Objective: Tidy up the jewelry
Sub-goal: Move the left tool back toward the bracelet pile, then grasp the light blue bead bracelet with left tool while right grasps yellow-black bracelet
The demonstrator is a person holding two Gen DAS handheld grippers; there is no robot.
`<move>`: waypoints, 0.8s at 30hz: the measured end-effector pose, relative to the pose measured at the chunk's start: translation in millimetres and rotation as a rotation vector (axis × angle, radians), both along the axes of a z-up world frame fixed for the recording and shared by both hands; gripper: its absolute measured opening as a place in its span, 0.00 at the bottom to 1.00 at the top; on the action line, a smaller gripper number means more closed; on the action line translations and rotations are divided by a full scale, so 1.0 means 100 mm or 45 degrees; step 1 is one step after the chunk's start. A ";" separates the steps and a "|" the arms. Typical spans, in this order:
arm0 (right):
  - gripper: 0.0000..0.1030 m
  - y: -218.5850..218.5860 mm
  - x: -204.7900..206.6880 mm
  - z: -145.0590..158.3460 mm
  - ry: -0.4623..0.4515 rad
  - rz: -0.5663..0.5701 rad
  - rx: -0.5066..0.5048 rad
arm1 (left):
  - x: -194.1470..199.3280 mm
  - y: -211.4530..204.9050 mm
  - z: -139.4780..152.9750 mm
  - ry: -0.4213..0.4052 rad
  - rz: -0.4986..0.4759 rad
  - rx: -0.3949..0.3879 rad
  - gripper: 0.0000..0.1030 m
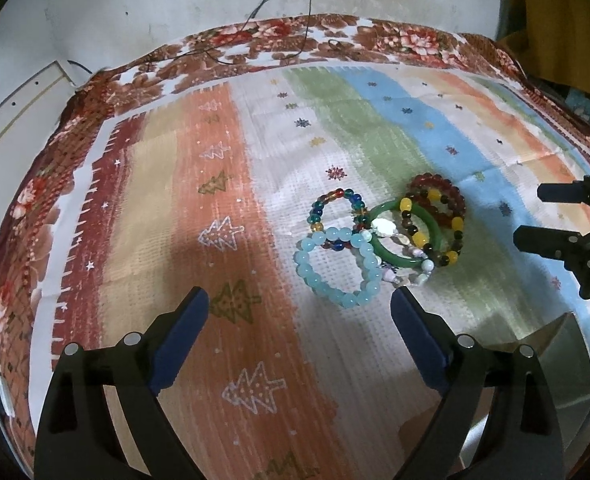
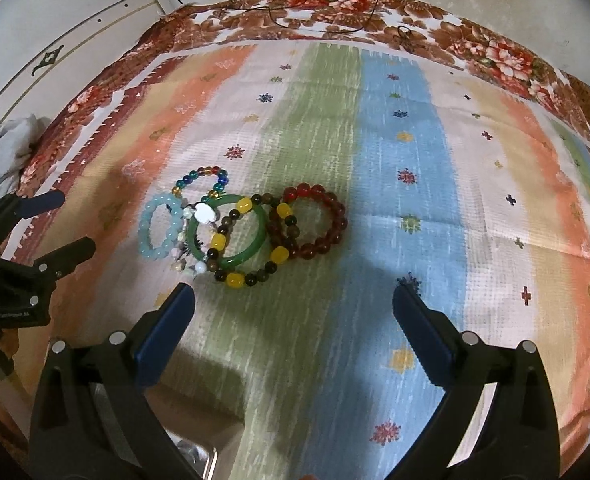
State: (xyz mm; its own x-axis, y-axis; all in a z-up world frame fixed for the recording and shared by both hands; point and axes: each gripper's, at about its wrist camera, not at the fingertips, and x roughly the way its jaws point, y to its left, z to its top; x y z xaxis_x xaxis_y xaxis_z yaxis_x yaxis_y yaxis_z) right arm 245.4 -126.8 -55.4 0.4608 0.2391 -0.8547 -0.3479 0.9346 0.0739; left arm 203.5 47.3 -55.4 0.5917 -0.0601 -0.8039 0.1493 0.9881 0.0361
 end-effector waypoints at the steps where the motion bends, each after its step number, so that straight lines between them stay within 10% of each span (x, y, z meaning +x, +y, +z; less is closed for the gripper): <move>1: 0.95 0.01 0.02 -0.02 0.003 -0.001 -0.004 | 0.02 0.00 -0.02 0.005 -0.002 0.004 0.88; 24: 0.95 0.08 0.34 -0.32 0.112 0.000 0.011 | 0.30 -0.01 -0.30 0.077 -0.025 0.040 0.88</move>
